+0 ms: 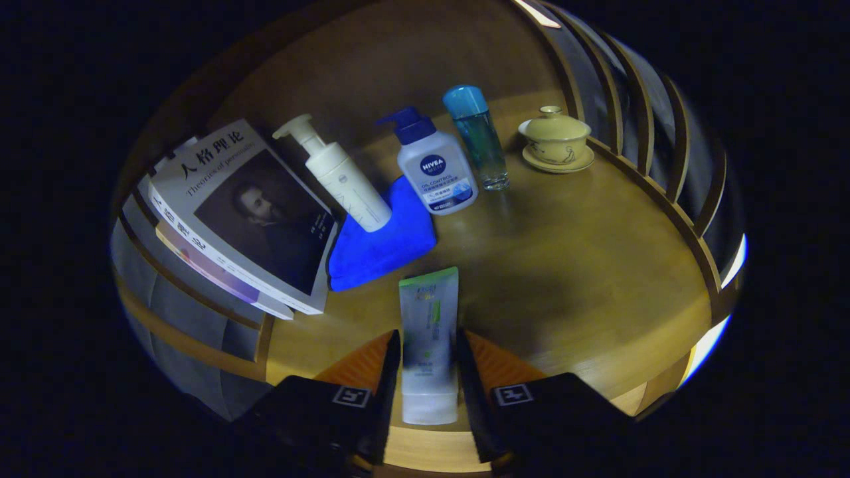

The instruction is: Pull open the drawer, take out the items inside it, and place them on the countertop above the cabinet.

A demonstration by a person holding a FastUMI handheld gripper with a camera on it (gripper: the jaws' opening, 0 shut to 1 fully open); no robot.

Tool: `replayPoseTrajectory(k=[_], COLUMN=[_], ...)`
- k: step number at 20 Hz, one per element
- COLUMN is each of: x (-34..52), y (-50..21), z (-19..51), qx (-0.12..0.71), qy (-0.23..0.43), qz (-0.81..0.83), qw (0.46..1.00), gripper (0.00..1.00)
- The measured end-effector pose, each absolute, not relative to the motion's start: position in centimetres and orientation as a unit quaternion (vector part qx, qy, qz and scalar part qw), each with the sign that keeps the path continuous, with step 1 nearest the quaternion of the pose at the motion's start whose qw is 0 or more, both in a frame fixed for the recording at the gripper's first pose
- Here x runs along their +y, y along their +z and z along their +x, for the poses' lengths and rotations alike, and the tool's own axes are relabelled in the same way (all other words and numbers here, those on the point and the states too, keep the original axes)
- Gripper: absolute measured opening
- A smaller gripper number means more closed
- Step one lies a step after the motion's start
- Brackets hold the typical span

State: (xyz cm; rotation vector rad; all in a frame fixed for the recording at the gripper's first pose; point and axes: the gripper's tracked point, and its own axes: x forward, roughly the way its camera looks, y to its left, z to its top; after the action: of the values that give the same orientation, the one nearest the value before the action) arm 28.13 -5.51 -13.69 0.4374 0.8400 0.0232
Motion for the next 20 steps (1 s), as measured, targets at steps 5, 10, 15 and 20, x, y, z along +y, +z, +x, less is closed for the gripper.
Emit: replayPoseTrajectory(k=[5,10,15,20], x=[-5.0,-4.4,-2.9,-2.4], y=[-11.4,-7.1,-4.5,-3.0], z=[26.0,22.5,18.0,13.1], qx=[0.363,0.258,0.165,0.065], qy=[0.024,0.031,0.04,0.017], qz=[0.174,0.091,0.053,0.009], qw=[0.915,0.961,0.984,0.998], gripper=[0.96,0.98,0.98,0.98])
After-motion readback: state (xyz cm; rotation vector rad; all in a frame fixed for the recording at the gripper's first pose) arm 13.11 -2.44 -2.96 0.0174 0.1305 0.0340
